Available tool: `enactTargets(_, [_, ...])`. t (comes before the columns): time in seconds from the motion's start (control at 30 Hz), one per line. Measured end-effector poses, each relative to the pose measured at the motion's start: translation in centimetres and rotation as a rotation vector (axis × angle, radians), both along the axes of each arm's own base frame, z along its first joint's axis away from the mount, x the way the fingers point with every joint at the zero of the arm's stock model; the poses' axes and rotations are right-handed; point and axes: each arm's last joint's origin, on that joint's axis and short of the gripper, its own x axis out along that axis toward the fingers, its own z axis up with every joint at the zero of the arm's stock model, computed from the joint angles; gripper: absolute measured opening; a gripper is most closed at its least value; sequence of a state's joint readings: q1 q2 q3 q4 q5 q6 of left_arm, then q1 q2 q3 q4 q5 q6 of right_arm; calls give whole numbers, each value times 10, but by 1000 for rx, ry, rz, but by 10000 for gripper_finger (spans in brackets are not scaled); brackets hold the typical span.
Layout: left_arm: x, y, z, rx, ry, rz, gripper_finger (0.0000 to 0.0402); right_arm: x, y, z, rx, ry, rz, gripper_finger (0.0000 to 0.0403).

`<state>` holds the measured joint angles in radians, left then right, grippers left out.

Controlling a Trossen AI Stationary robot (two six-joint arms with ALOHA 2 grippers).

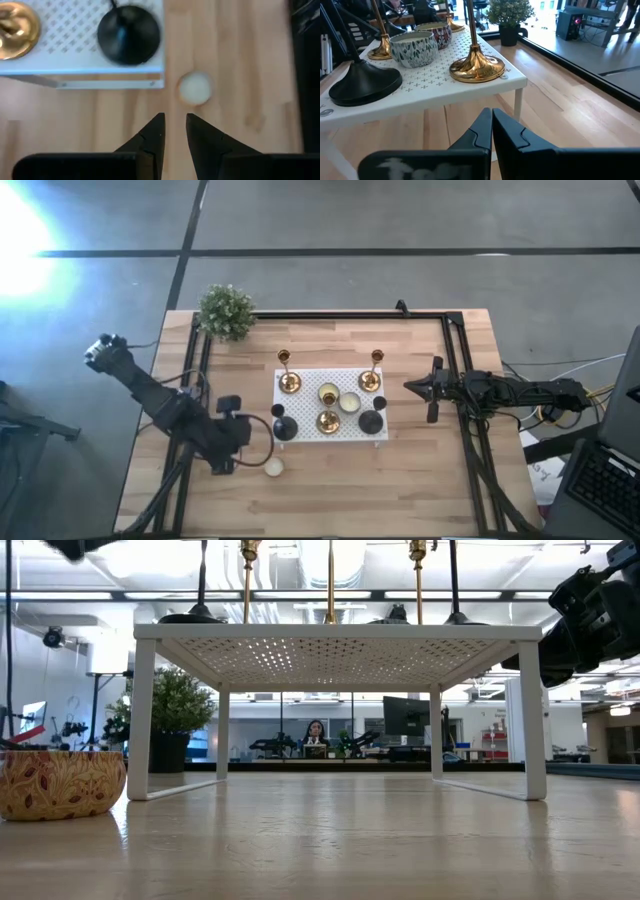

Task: Pick & Place candle stick holders
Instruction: Put the scented candle on the shelf

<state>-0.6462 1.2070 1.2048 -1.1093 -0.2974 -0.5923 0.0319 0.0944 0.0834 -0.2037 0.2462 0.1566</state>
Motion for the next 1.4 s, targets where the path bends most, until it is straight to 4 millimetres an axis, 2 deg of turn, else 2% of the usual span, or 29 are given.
enactTargets(0.17, [12,-19,-7,-112,109,54,83,0,0,0,0,1,0,8])
enactTargets(0.33, [12,-38,-3,-158,134,32,83,0,0,0,0,1,0,8])
enactTargets(0.47, [13,-52,-10,-130,153,-17,83,0,0,0,0,0,0,8])
enactTargets(0.8, [24,-67,-33,-48,221,-60,87,0,0,0,0,0,0,8])
enactTargets(0.93, [29,-69,-38,-54,231,-20,121,0,0,0,0,0,0,8])
enactTargets(1.23, [32,-66,-39,-35,213,-17,251,0,0,0,0,0,0,8])
enactTargets(1.4, [29,-64,-49,48,228,-146,274,0,0,0,0,0,1,8])
